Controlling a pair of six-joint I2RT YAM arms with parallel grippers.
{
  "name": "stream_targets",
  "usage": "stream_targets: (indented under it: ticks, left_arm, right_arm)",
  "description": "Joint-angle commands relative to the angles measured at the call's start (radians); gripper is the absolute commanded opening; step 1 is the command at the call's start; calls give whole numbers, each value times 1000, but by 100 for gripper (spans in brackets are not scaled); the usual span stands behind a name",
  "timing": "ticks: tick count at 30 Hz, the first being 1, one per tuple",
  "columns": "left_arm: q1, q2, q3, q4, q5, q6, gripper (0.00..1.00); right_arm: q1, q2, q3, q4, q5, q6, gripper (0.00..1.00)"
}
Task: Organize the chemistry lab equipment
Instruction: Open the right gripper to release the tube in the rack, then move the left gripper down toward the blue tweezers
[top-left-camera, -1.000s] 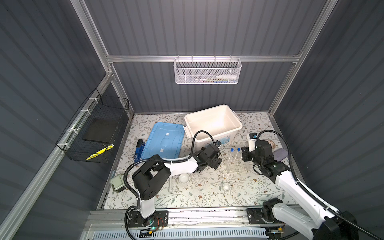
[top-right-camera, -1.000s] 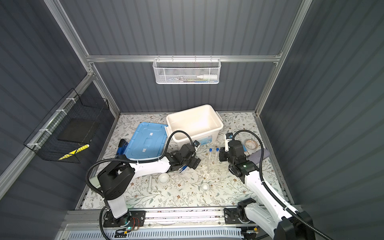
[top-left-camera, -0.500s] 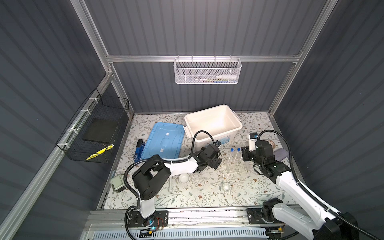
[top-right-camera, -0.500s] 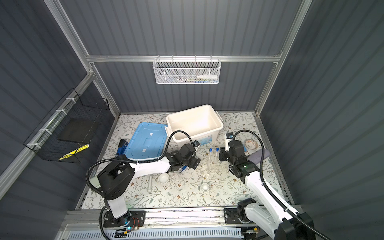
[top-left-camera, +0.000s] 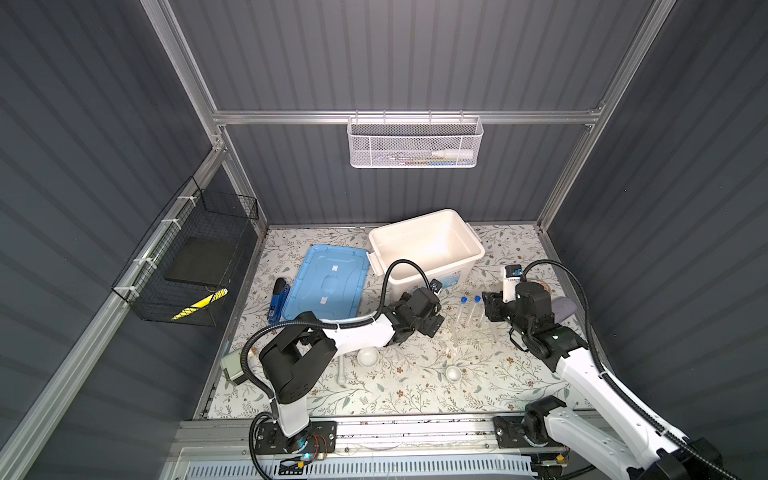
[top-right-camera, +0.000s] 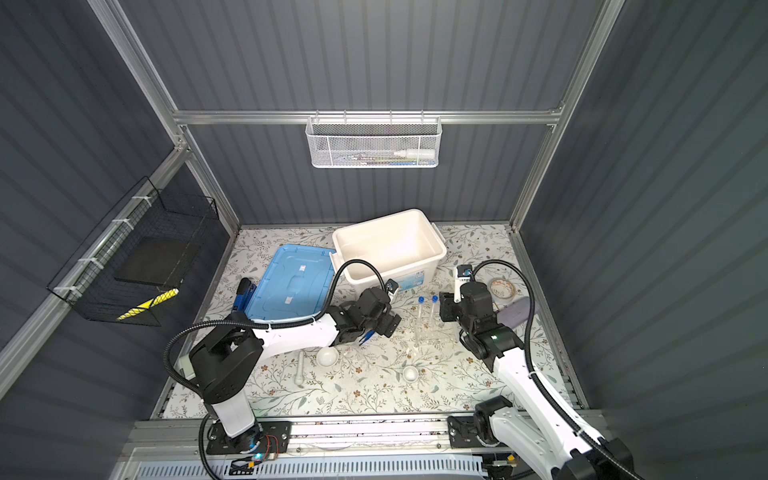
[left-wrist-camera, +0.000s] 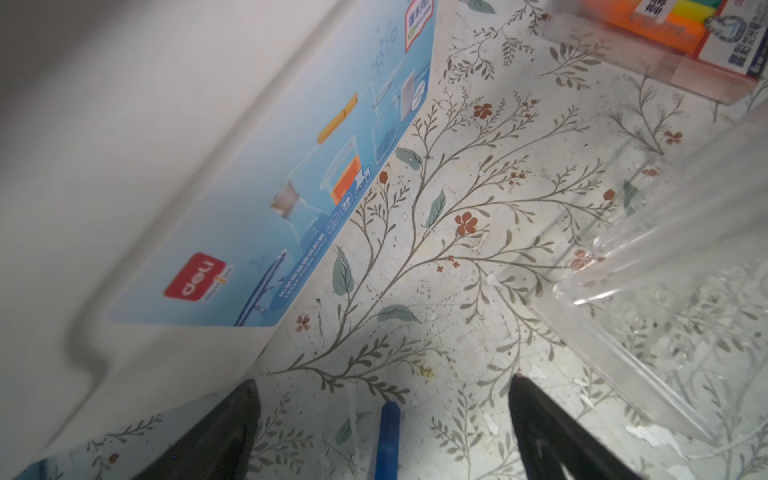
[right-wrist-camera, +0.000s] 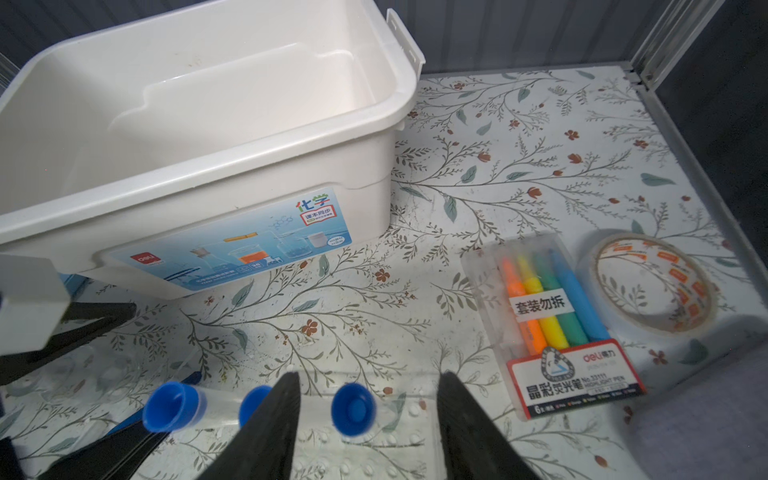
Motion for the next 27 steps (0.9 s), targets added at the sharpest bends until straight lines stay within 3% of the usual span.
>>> stream_targets:
  ticks: [1, 12, 27]
  left_arm:
    - [-7, -47, -7, -14, -35, -9, 96]
    - [-25, -141, -44, -59, -124, -66, 100]
    - [-29, -305, -122, -319, -345, -359, 100]
  right_arm:
    - [3, -29, 15, -8, 40, 0, 60]
    - [-4, -61, 8, -3, 48, 8, 75]
    - [-36, -112, -14, 10, 54, 6, 84]
